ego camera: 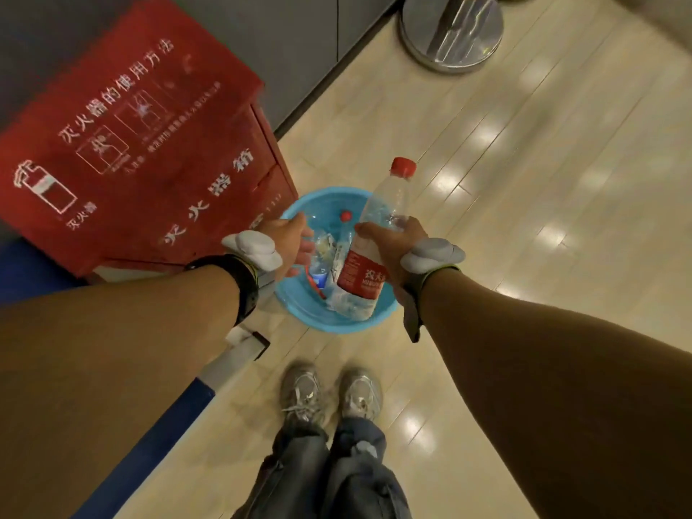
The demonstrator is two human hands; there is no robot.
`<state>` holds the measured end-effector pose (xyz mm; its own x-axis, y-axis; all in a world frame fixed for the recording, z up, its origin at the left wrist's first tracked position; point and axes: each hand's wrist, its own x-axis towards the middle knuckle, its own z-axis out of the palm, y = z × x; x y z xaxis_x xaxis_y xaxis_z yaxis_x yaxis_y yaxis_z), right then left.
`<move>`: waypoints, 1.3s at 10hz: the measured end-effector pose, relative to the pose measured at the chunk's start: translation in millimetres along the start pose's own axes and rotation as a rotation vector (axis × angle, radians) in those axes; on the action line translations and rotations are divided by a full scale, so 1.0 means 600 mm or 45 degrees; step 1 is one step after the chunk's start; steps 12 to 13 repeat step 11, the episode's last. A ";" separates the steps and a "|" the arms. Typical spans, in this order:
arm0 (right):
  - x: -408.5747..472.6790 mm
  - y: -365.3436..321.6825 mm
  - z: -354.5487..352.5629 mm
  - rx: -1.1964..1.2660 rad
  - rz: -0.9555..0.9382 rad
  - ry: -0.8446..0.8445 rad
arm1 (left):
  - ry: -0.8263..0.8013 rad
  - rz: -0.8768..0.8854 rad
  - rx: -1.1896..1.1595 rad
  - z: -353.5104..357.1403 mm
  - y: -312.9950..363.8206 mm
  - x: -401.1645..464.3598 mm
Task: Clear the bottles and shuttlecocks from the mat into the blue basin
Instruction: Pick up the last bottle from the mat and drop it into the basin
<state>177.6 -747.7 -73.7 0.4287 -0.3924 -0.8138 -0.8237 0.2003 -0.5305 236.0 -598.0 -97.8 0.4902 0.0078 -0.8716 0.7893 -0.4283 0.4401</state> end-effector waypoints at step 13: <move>-0.028 0.056 -0.025 -0.013 0.352 -0.272 | -0.045 -0.015 0.062 0.011 -0.029 -0.009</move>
